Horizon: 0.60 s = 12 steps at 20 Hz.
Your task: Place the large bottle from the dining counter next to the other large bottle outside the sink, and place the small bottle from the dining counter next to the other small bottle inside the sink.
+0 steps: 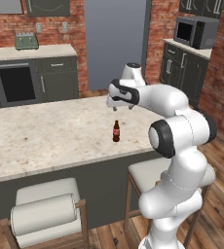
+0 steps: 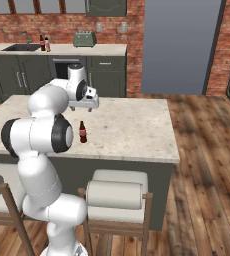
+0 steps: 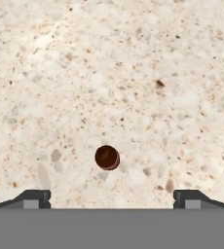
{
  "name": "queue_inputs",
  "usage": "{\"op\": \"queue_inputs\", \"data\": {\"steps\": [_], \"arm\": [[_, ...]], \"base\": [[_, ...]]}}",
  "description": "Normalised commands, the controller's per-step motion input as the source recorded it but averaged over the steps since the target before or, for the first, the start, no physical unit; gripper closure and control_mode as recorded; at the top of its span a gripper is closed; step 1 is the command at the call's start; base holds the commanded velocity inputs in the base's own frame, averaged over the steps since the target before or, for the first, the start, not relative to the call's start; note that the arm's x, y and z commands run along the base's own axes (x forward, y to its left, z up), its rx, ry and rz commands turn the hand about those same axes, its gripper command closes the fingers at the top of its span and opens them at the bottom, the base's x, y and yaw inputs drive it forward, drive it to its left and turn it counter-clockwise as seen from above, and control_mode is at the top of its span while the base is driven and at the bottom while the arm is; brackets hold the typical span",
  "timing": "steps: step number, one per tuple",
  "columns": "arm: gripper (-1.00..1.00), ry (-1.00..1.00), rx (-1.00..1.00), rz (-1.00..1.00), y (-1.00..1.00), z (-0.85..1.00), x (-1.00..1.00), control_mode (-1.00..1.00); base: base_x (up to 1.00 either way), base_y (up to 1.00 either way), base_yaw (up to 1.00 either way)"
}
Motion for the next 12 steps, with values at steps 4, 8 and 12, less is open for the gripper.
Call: {"op": "queue_inputs", "data": {"steps": [4,8,12], "arm": [[-1.00,0.00,0.00,0.00,0.02,-0.14,0.00,-1.00],[-1.00,0.00,0.00,0.00,0.00,-0.01,-0.04,-1.00],[-1.00,0.00,0.00,0.00,0.01,-0.01,0.00,-1.00]], "base": [[0.00,0.00,0.00],[0.00,0.00,0.00],[0.00,0.00,0.00]]}}
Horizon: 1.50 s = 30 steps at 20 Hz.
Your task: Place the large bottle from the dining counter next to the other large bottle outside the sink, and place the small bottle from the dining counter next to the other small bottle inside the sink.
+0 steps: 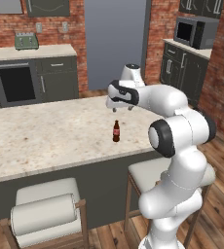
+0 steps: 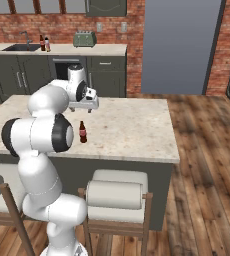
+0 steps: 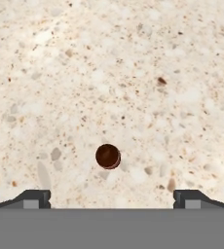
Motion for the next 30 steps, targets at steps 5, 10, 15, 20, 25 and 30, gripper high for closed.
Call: {"op": "queue_inputs", "data": {"steps": [5,10,15,20,25,30], "arm": [[-1.00,-0.01,0.00,0.00,0.24,-0.18,0.00,-1.00],[-1.00,-0.02,0.00,0.00,0.06,-0.04,0.02,-1.00],[-1.00,0.00,0.00,0.00,-0.05,-0.01,0.09,-1.00],[-1.00,0.00,0.00,0.00,-0.10,-0.24,0.11,-1.00],[-1.00,0.00,-0.01,0.00,0.00,-0.20,0.00,-1.00],[-1.00,0.00,0.00,0.00,0.00,-0.01,0.00,-1.00]], "base": [[0.00,0.00,0.00],[0.00,0.00,0.00],[0.00,0.00,0.00],[0.00,0.00,0.00],[0.00,0.00,0.00],[0.00,0.00,0.00]]}}
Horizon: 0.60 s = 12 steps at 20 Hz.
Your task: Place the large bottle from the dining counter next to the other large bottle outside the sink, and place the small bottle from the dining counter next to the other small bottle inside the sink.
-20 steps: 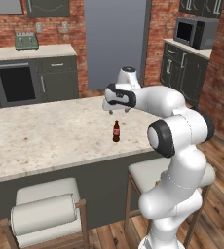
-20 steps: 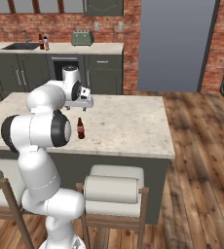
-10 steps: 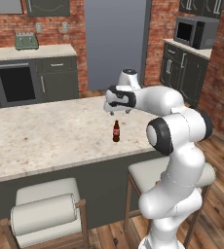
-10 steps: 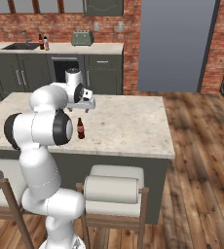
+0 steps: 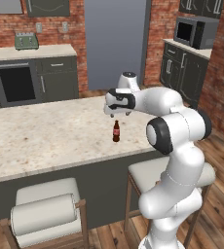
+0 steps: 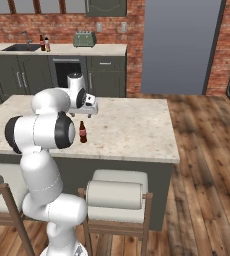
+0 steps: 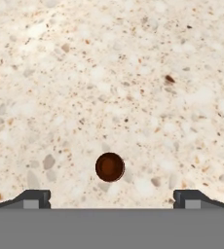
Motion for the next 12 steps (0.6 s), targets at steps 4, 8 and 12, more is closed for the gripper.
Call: {"op": "queue_inputs", "data": {"steps": [4,8,12], "arm": [[-1.00,0.00,-0.01,0.00,0.00,0.00,0.00,-1.00],[-1.00,0.02,-0.03,0.00,0.05,-0.02,0.00,-1.00],[-1.00,0.03,-0.04,0.00,0.05,0.00,0.00,-1.00]], "base": [[0.00,0.00,0.00],[0.00,0.00,0.00],[0.00,0.00,0.00]]}}
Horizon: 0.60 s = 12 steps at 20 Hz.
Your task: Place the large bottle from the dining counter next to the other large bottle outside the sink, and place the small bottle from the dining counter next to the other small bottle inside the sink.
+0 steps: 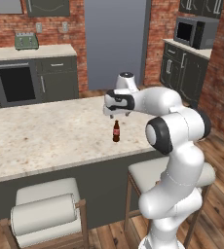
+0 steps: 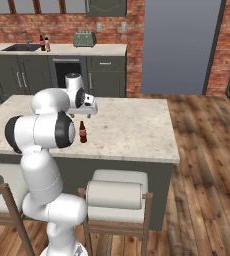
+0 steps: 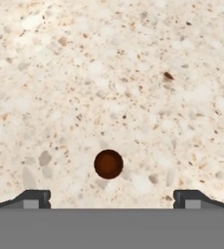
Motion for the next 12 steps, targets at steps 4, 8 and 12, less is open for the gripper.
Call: {"op": "queue_inputs", "data": {"steps": [4,8,12], "arm": [[-1.00,0.01,-0.01,0.00,0.01,0.00,0.00,-1.00],[-1.00,0.00,0.00,0.00,0.00,-0.06,0.14,-1.00],[-1.00,0.01,0.00,0.00,0.01,-0.16,0.34,-1.00]], "base": [[0.00,0.00,0.00],[0.00,0.00,0.00],[0.00,0.00,0.00]]}}
